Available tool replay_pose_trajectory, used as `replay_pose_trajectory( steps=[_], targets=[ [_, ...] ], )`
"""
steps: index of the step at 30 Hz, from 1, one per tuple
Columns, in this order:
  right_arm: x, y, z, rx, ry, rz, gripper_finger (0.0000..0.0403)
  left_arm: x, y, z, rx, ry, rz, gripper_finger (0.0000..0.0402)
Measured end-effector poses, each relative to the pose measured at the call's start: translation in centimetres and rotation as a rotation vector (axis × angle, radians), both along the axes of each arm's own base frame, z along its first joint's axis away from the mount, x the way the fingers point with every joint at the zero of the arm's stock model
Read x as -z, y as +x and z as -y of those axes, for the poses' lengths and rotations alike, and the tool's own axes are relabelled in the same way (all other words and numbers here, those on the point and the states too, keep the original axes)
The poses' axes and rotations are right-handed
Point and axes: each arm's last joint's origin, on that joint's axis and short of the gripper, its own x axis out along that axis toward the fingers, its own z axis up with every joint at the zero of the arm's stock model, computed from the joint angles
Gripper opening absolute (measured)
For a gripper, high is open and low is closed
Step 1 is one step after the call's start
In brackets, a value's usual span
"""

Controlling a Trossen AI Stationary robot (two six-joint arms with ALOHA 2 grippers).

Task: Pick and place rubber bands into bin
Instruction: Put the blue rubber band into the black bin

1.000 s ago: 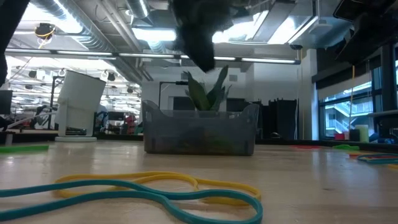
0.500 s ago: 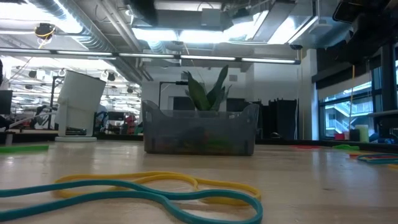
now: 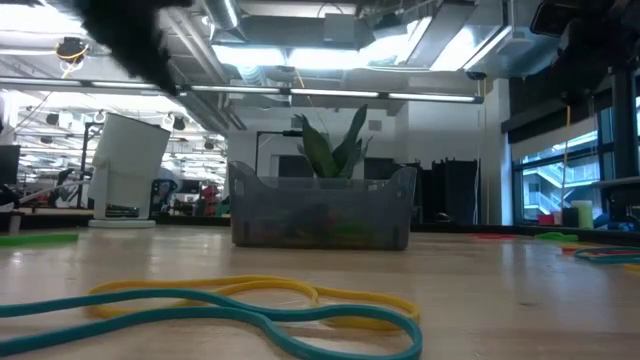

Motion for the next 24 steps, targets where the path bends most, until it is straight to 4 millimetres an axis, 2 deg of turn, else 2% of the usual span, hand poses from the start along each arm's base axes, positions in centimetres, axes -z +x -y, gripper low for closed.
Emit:
replay_pose_trajectory(
  steps=[4, 10, 14, 17, 20, 24],
  targets=[
    [1.0, 1.4, -0.3, 0.056, 0.039, -0.090, 0.0003, 2.5, -1.8, -0.4, 0.035, -0.042, 0.003, 0.0002],
    [2.1, 4.9, -1.2, 0.163, 0.081, -0.273, 0.0002, 5.0, -3.9, -1.1, 0.094, -0.089, 0.029, 0.0002],
    [1.8, 7.3, -1.8, 0.239, 0.086, -0.413, 0.0002, 5.8, -5.0, -1.5, 0.126, -0.092, 0.038, 0.0002],
    [1.4, 8.3, -2.1, 0.368, 0.125, -0.564, 0.0002, 6.0, -5.7, -1.7, 0.159, -0.087, 0.048, 0.0001],
    [1.1, 8.7, -2.4, 0.504, 0.195, -0.708, 0.0006, 6.2, -6.2, -2.0, 0.171, -0.070, 0.061, 0.0002],
    [1.8, 8.8, -3.2, 0.622, 0.293, -0.792, 0.0015, 6.0, -6.5, -2.1, 0.197, -0.048, 0.082, 0.0002]
  ],
)
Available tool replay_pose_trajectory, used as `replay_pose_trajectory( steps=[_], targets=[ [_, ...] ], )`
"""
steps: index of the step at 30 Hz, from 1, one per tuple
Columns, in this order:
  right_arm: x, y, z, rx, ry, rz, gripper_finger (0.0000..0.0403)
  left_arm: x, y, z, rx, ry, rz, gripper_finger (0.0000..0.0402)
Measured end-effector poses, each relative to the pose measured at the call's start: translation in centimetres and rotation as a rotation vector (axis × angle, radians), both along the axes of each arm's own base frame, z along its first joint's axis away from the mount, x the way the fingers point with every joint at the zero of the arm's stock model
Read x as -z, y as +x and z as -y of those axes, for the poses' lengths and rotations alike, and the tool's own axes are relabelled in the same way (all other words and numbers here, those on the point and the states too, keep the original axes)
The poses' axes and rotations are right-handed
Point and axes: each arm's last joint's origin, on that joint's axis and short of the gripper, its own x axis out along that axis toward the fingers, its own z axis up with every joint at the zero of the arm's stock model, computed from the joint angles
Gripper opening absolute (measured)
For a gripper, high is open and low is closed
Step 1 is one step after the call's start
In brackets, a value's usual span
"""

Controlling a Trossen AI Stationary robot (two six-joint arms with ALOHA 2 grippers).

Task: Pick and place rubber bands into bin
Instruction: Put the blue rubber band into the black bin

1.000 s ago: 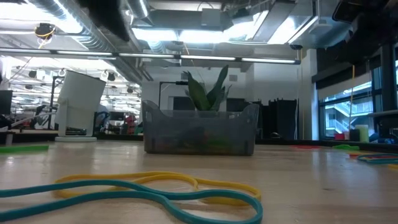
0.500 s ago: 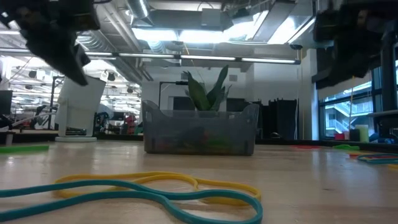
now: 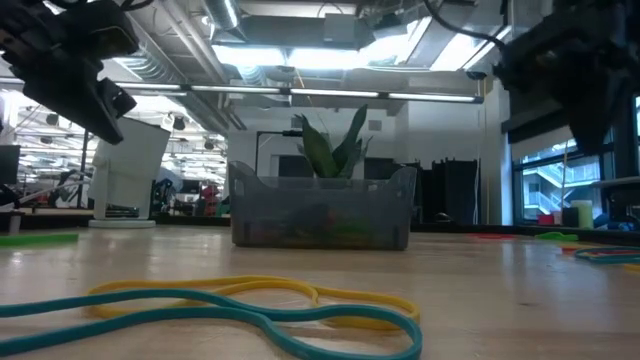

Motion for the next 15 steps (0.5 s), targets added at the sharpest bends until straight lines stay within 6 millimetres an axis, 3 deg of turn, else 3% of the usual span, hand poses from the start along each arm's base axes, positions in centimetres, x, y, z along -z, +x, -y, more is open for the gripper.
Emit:
replay_pose_trajectory(
  steps=[15],
  targets=[
    [4.1, -2.5, -3.3, 0.253, 0.001, -0.041, 0.0082, -0.3, 0.0, -0.1, 0.037, 0.061, 0.037, 0.0002]
  ],
)
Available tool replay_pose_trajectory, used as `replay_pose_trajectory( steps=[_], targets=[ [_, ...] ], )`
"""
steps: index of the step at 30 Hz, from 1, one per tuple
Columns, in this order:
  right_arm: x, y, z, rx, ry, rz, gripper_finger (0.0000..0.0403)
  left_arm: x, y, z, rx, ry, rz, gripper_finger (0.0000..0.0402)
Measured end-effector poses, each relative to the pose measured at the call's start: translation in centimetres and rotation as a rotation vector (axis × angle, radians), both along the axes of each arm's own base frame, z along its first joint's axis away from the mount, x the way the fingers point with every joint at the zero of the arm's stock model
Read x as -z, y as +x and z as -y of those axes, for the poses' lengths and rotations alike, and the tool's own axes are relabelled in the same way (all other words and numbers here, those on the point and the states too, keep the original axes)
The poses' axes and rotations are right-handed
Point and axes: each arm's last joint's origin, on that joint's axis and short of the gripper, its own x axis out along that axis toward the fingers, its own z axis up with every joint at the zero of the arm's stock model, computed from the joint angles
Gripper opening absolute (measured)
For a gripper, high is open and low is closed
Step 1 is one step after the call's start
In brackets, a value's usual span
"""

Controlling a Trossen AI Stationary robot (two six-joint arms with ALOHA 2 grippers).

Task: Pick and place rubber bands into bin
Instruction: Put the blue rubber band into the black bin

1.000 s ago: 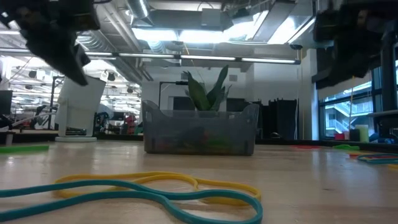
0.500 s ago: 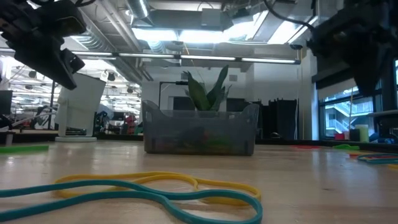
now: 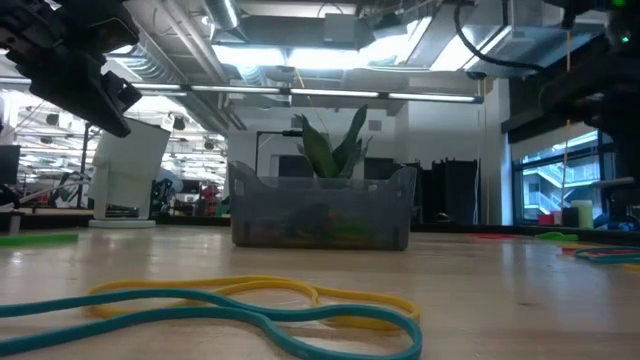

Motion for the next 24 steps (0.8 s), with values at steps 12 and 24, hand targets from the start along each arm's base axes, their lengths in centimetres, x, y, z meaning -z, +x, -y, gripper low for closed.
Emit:
replay_pose_trajectory(
  steps=[12, 24],
  targets=[
    [4.7, -1.1, -0.4, 0.002, 0.053, 0.101, 0.0110, -0.1, 0.1, -0.1, -0.034, 0.003, 0.013, 0.0002],
    [6.2, -2.1, 0.2, -0.020, 0.030, 0.090, 0.0032, -0.1, 0.1, -0.1, -0.076, -0.027, 0.019, 0.0002]
  ],
)
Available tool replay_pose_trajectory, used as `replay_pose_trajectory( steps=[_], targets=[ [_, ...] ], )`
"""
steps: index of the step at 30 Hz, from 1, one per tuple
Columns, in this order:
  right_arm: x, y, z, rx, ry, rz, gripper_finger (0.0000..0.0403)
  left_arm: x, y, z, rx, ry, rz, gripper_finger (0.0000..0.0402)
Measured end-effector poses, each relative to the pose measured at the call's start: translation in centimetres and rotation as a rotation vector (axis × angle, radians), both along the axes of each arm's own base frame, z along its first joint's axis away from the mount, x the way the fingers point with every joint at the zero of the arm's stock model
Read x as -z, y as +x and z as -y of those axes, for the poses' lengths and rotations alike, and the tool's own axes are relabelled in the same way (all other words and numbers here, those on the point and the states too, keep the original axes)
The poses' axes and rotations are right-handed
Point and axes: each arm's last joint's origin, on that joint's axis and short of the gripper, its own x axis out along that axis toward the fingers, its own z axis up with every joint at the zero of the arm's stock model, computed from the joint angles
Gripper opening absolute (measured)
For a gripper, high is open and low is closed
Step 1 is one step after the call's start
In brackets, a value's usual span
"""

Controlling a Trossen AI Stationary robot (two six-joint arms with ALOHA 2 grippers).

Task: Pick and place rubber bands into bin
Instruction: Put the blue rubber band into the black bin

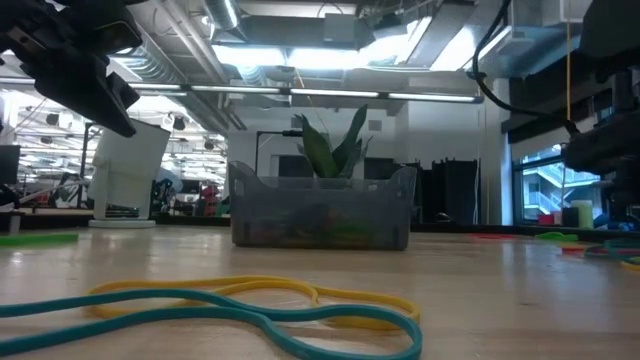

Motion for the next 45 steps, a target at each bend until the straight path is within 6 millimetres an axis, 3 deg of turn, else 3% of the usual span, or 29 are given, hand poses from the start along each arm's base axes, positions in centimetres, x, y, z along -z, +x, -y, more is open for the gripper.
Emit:
replay_pose_trajectory(
  steps=[2, 6, 11, 22, 30, 37, 45],
  targets=[
    [0.0, 0.0, 0.0, -0.016, -0.002, 0.001, 0.0010, 0.0, 0.0, -0.1, -0.013, 0.012, 0.005, 0.0002],
    [-0.4, 0.2, -0.1, -0.046, -0.007, 0.007, 0.0007, 0.0, 0.0, -0.1, -0.035, 0.032, 0.013, 0.0002],
    [-3.2, 0.9, -0.3, -0.058, -0.063, 0.016, 0.0004, 0.0, 0.0, -0.2, -0.049, 0.047, 0.018, 0.0002],
    [-14.3, 1.8, -0.3, -0.151, -0.240, 0.005, 0.0001, -0.1, 0.0, -0.4, -0.104, 0.097, 0.039, 0.0002],
    [-21.7, 2.9, 0.5, -0.223, -0.428, 0.261, 0.0000, -0.1, 0.0, -0.4, -0.104, 0.097, 0.040, 0.0002],
    [-24.4, 7.0, 2.1, -0.350, -0.556, 0.386, 0.0000, -0.1, 0.1, -0.4, -0.104, 0.097, 0.040, 0.0002],
    [-23.2, 14.3, 4.1, -0.503, -0.662, 0.499, 0.0000, -0.1, 0.1, -0.4, -0.104, 0.097, 0.040, 0.0002]
  ],
)
